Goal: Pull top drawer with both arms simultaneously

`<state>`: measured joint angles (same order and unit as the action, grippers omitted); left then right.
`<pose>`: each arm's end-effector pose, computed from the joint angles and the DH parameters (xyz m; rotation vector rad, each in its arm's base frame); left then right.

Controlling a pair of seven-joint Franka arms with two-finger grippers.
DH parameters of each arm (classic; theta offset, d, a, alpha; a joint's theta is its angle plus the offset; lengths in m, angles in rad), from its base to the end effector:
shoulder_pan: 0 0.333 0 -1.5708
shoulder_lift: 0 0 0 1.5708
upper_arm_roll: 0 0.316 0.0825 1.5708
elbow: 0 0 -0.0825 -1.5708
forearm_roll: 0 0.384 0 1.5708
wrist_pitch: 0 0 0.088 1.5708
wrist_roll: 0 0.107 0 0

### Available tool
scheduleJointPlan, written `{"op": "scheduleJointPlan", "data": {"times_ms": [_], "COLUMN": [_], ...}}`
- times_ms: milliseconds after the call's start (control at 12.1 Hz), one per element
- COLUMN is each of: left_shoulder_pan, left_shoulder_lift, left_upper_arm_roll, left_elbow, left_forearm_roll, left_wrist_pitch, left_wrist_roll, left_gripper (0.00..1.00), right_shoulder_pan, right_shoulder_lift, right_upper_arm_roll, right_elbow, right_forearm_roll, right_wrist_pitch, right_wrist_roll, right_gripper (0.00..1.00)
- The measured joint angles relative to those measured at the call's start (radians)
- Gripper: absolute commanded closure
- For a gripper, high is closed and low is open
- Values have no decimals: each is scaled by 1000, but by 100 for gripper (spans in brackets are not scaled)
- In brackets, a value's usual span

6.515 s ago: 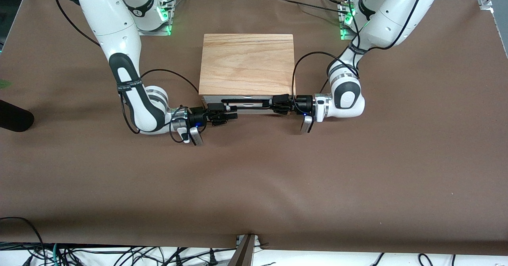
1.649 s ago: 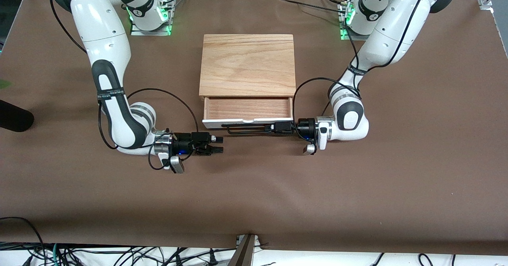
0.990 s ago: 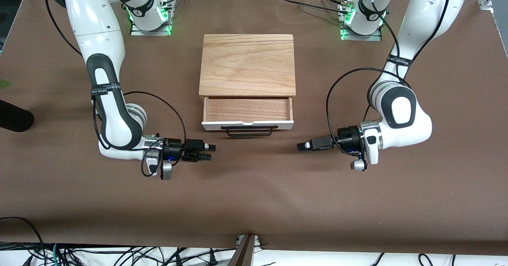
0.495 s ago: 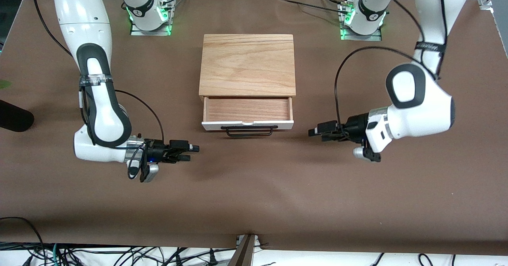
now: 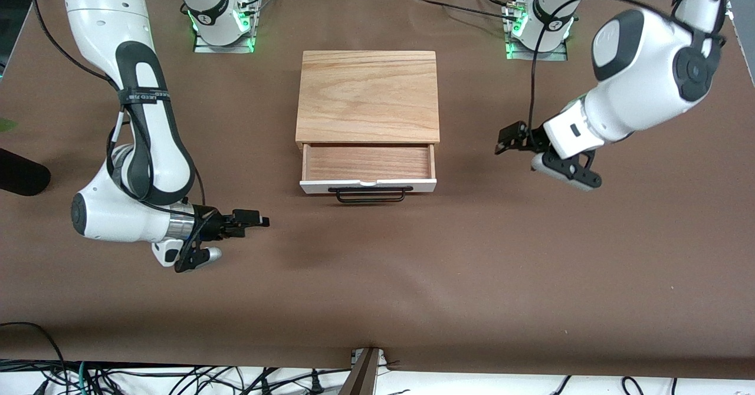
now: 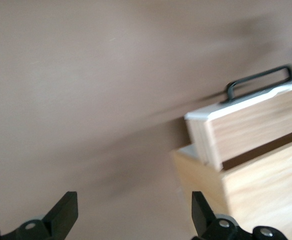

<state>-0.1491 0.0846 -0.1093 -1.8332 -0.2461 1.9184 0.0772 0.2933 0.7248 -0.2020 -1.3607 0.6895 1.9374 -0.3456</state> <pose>0.5633 -0.1650 0.4834 2.8790 -0.3633 -0.0306 0.7128 0.1404 0.2943 -2.6291 -0.2410 0.0821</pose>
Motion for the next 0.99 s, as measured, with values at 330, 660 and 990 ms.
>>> {"op": "scheduleJointPlan", "data": {"times_ms": [330, 660, 990], "left_shoulder_pan": [-37, -36, -31], "left_shoulder_lift": [-136, -165, -152], "left_upper_arm_roll": [7, 90, 136], "left_elbow": [-4, 12, 73], "left_forearm_roll": [191, 218, 218], "left_wrist_pitch": [-163, -230, -314], "left_wrist_roll": [-103, -103, -94], "left_gripper": [0, 0, 0], "right_shoulder_pan": [52, 66, -4], "right_shoulder_lift": [-15, -43, -153], "right_upper_arm_roll": [0, -38, -77], "right_elbow": [41, 66, 52], "right_forearm_roll": [-319, -442, -533], "right_wrist_pitch": [2, -1, -20], "right_wrist_roll": [296, 430, 433], "right_gripper": [0, 0, 0]}}
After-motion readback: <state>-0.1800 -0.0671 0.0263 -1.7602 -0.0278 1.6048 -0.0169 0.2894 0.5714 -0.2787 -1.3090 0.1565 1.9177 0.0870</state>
